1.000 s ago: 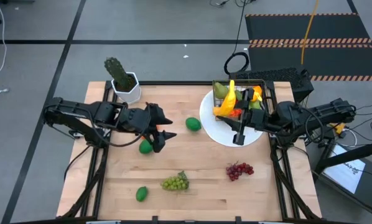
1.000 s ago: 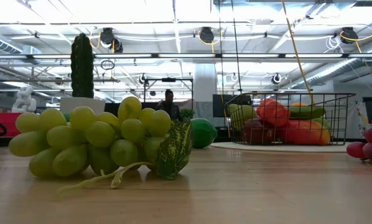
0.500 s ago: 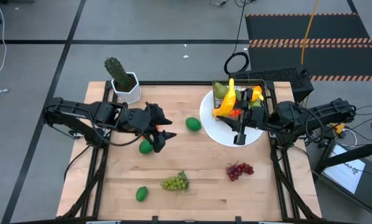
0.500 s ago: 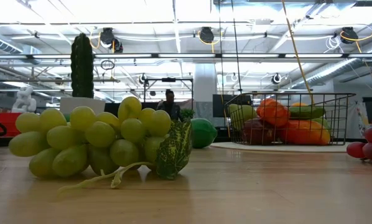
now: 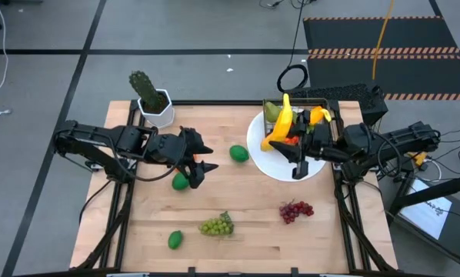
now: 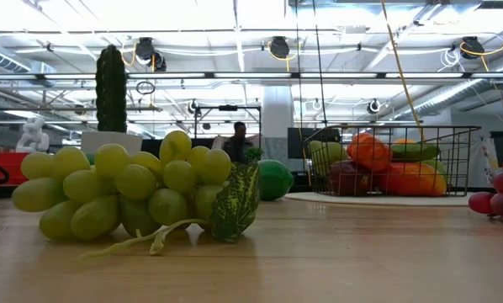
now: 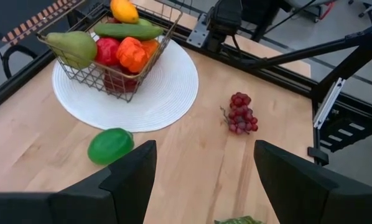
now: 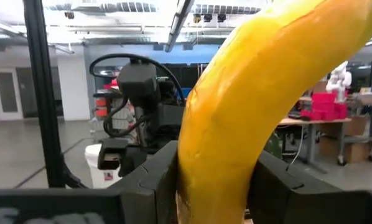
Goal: Build produce basket
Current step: Put the yellow banana into the gold wire basket
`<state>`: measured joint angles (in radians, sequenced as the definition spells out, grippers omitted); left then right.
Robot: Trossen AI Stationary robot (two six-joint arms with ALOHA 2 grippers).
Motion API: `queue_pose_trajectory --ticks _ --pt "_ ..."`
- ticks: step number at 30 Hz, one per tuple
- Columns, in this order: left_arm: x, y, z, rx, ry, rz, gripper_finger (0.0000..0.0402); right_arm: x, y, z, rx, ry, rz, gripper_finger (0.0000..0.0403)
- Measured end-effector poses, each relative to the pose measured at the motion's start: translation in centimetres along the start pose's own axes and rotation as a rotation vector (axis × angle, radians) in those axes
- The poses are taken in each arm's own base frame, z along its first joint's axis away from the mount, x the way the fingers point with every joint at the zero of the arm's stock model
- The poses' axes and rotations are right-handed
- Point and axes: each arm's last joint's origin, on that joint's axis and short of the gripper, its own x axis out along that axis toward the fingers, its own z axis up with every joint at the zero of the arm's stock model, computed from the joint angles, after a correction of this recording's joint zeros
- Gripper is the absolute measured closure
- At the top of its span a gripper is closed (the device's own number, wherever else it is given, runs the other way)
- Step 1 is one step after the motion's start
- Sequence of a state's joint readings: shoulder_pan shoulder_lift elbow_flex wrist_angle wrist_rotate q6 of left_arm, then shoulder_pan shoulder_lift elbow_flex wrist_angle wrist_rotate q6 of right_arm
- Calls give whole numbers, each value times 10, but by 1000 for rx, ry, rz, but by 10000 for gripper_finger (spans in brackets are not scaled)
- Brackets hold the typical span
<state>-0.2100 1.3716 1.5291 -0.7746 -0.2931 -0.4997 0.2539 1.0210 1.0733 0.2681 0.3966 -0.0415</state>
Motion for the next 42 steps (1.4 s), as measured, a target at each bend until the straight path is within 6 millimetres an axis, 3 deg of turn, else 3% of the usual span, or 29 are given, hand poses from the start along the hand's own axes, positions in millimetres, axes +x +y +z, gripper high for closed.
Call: queue_pose_trajectory --ticks 17,27,36,42 --pt "2 6 3 -5 -13 34 131 0 -4 0 151 -5 -143 259" --pt "5 16 8 -10 -22 66 131 -3 -12 -1 240 -32 -433 259" --pt "7 26 13 20 -28 97 131 -2 -37 -11 302 -43 -752 259" --pt "9 37 17 23 -34 131 131 -3 -63 -31 425 -4 -904 259"
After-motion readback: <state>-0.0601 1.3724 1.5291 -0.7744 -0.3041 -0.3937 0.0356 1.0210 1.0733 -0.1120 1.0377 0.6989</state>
